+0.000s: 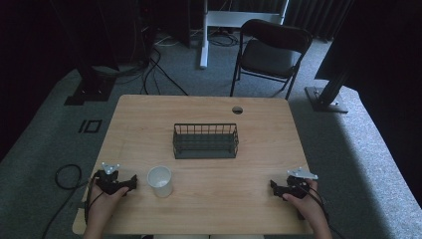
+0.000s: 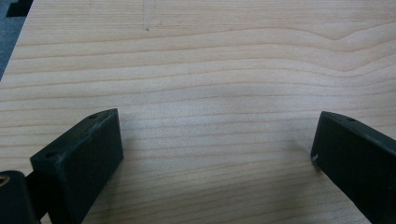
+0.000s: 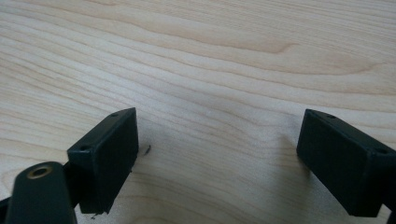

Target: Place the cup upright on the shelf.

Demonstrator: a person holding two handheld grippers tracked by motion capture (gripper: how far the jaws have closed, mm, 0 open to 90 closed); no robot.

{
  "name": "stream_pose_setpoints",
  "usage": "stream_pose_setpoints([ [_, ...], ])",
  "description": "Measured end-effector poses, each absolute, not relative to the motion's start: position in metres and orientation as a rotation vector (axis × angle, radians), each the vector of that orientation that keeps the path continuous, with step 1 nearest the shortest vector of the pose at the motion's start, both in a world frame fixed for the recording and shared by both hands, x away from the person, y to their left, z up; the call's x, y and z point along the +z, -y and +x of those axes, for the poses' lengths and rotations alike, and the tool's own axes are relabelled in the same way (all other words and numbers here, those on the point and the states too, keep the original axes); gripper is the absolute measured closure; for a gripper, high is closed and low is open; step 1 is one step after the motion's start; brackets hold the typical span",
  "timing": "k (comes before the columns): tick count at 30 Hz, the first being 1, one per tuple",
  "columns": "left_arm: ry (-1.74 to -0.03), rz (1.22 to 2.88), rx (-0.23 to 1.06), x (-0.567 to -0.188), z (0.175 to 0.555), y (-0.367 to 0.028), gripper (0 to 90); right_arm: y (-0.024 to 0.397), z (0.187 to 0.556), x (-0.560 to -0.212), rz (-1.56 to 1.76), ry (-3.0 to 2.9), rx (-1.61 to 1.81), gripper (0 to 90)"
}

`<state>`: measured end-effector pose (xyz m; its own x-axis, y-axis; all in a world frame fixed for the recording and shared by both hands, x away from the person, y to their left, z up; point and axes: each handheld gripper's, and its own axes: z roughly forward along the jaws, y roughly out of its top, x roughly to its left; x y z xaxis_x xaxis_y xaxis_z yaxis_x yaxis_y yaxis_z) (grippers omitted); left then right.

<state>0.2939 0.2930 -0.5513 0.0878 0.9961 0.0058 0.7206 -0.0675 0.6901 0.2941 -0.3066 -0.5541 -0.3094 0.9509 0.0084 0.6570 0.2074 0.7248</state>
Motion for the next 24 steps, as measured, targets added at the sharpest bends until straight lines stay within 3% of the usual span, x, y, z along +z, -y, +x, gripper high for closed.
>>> stream_pose_setpoints([
  [24, -1.674, 1.853, 0.676, -0.5512, 0.2938, -0.2933, 2.6, 0.3077, 0.2945, -0.5541, 1.476, -2.058, 0.887, 11.2],
])
